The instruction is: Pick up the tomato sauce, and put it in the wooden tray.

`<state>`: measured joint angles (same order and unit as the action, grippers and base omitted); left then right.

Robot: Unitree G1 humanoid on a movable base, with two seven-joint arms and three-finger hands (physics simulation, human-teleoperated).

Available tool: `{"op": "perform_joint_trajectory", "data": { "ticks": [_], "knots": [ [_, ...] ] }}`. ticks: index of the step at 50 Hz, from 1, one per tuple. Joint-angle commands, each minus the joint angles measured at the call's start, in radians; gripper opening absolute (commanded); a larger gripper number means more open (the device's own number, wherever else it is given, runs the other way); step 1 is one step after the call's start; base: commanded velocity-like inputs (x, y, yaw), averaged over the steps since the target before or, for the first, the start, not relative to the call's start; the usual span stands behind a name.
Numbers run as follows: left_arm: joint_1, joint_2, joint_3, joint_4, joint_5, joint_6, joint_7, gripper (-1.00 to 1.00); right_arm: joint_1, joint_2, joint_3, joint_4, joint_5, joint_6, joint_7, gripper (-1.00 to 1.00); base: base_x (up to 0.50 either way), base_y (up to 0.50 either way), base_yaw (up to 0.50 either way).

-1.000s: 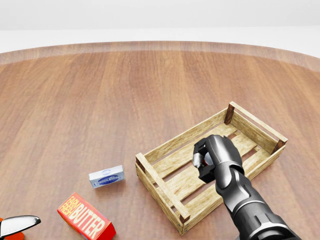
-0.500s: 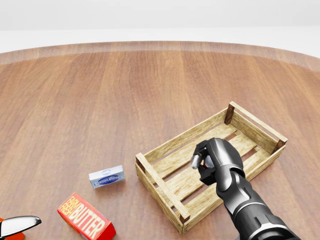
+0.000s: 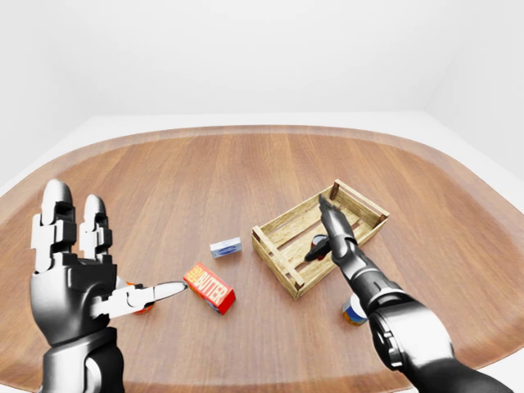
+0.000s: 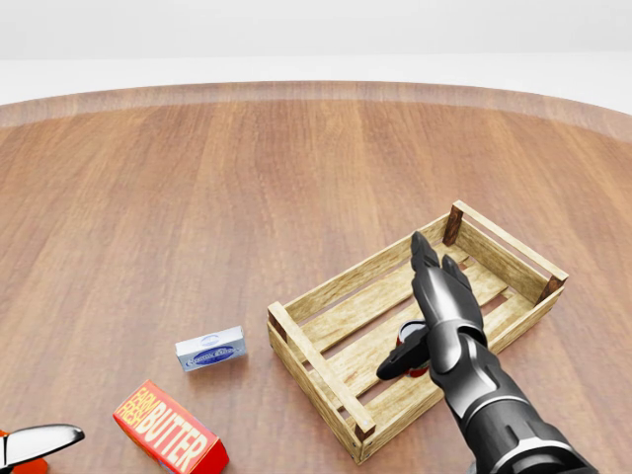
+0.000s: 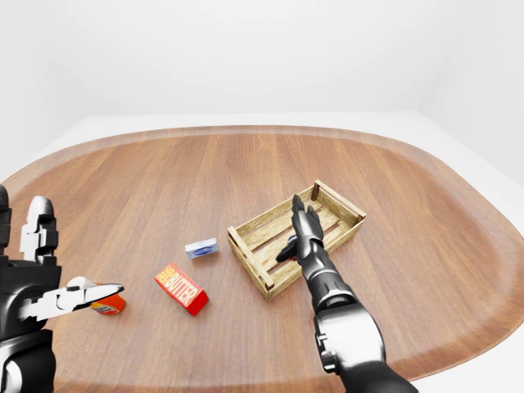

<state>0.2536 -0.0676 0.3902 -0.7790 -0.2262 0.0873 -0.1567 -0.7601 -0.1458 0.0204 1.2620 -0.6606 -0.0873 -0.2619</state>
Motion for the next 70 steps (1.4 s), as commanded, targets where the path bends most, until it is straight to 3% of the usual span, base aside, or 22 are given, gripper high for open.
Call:
{"op": "perform_joint_trajectory", "data": {
  "ticks": [1, 5, 15, 23, 39, 42, 51, 52, 60, 65, 70],
  "knots": [
    [-0.002, 0.002, -0.006, 0.008, 0.004, 0.0, 0.003, 1.0, -0.012, -0.014, -0.01, -0.028, 0.018, 0.0, 0.021, 1.0, 0.0, 0.0, 0.0],
    [-0.004, 0.004, -0.011, 0.014, 0.007, 0.0, 0.005, 1.0, -0.021, -0.03, -0.017, -0.08, 0.038, 0.001, 0.051, 1.0, 0.0, 0.0, 0.0],
    [-0.01, 0.011, -0.016, 0.026, 0.009, 0.0, 0.012, 1.0, -0.008, -0.038, -0.029, -0.212, 0.075, 0.048, 0.108, 1.0, 0.0, 0.0, 0.0],
    [-0.011, 0.012, -0.009, 0.024, 0.004, 0.0, 0.012, 1.0, 0.012, -0.042, -0.031, -0.266, 0.083, 0.063, 0.122, 1.0, 0.0, 0.0, 0.0],
    [-0.015, 0.014, -0.006, 0.03, 0.003, 0.0, 0.014, 1.0, 0.069, -0.057, -0.058, -0.478, 0.118, 0.142, 0.189, 1.0, 0.0, 0.0, 0.0],
    [-0.014, 0.014, -0.006, 0.026, 0.003, 0.0, 0.013, 1.0, 0.116, -0.05, -0.066, -0.6, 0.139, 0.175, 0.229, 1.0, 0.0, 0.0, 0.0],
    [-0.012, 0.011, -0.003, 0.022, 0.001, 0.0, 0.011, 1.0, 0.312, -0.002, -0.105, -0.997, 0.35, 0.175, 0.377, 1.0, 0.0, 0.0, 0.0],
    [-0.012, 0.011, -0.004, 0.023, 0.003, 0.0, 0.011, 1.0, 0.362, 0.02, -0.128, -1.127, 0.454, 0.175, 0.456, 1.0, 0.0, 0.0, 0.0],
    [-0.009, 0.01, 0.0, 0.018, 0.0, 0.0, 0.009, 1.0, 0.613, 0.051, -0.168, -1.6, 0.732, 0.175, 0.553, 1.0, 0.0, 0.0, 0.0],
    [-0.006, 0.007, 0.0, 0.014, 0.0, 0.0, 0.006, 1.0, 0.729, 0.055, -0.205, -1.786, 0.881, 0.175, 0.598, 1.0, 0.0, 0.0, 0.0],
    [-0.002, 0.005, -0.001, 0.013, 0.003, 0.0, 0.004, 1.0, 0.806, 0.066, -0.234, -1.816, 0.912, 0.175, 0.628, 1.0, 0.0, 0.0, 0.0]
  ]
}}
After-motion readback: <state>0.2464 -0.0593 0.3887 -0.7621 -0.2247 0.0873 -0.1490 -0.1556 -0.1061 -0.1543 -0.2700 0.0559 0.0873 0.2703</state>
